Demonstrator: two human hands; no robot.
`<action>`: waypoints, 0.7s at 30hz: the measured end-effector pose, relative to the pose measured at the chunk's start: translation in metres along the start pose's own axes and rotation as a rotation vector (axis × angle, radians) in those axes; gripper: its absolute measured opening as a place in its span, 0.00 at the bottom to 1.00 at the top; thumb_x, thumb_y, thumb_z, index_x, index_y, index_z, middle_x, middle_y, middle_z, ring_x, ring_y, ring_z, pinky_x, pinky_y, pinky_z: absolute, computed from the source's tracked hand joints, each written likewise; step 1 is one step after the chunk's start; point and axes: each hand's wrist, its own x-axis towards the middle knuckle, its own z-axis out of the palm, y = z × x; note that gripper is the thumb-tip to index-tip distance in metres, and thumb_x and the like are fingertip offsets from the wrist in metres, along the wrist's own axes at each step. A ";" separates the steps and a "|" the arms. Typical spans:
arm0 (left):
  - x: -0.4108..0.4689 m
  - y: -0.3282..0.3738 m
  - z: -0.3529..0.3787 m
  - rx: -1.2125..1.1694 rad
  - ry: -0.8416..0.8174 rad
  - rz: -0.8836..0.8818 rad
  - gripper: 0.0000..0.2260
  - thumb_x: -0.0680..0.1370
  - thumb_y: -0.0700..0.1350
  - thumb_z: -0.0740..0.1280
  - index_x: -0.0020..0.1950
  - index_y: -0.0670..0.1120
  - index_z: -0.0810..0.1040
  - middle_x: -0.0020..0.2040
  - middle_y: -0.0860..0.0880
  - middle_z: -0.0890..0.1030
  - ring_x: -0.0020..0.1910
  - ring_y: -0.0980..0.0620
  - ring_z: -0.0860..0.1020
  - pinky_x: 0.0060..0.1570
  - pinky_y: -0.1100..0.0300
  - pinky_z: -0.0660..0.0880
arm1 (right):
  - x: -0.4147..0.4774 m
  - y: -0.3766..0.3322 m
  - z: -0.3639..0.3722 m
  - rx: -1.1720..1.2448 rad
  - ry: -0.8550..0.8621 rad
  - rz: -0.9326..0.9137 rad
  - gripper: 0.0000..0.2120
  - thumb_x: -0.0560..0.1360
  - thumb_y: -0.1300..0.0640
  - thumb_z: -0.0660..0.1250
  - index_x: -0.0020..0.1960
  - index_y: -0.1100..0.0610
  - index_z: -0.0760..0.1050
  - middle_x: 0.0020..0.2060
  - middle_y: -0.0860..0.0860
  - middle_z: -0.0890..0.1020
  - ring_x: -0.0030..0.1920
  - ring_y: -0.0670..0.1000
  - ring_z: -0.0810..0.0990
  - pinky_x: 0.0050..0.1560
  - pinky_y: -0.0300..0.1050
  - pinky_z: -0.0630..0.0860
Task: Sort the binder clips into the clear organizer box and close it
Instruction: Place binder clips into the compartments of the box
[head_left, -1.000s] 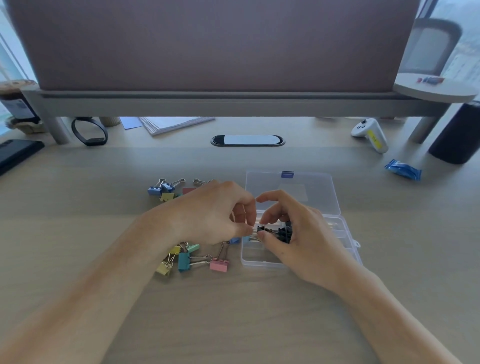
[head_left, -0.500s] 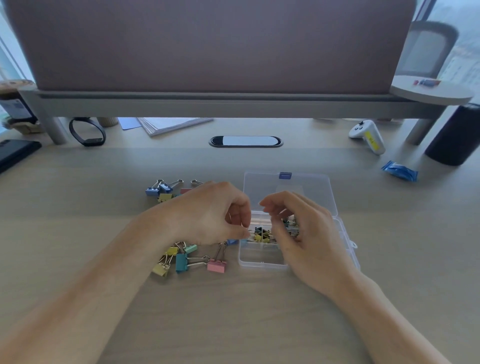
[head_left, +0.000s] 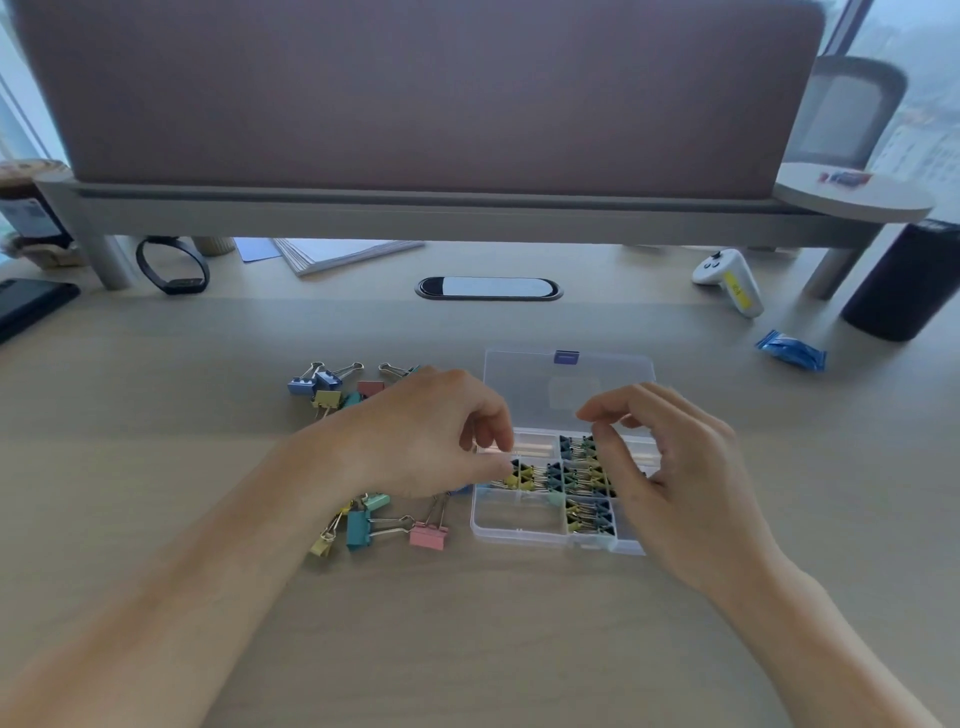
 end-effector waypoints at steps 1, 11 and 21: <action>0.000 0.001 0.002 0.000 -0.006 0.004 0.08 0.76 0.56 0.73 0.53 0.57 0.83 0.44 0.59 0.81 0.44 0.61 0.79 0.37 0.72 0.69 | -0.002 0.002 0.002 -0.016 -0.021 0.006 0.08 0.80 0.60 0.68 0.52 0.49 0.82 0.48 0.36 0.81 0.54 0.36 0.78 0.48 0.25 0.70; -0.007 -0.019 -0.035 -0.032 0.158 -0.040 0.03 0.79 0.52 0.70 0.48 0.58 0.83 0.42 0.62 0.81 0.45 0.67 0.78 0.40 0.71 0.72 | -0.011 0.007 0.012 -0.121 -0.148 -0.005 0.09 0.82 0.49 0.62 0.54 0.46 0.81 0.50 0.38 0.81 0.53 0.44 0.79 0.53 0.50 0.80; -0.037 -0.062 -0.070 0.292 -0.104 -0.428 0.06 0.73 0.47 0.76 0.43 0.56 0.80 0.43 0.58 0.82 0.32 0.60 0.80 0.41 0.59 0.77 | -0.010 0.006 0.017 -0.153 -0.125 -0.030 0.13 0.82 0.44 0.59 0.53 0.46 0.80 0.48 0.38 0.80 0.52 0.45 0.79 0.51 0.50 0.80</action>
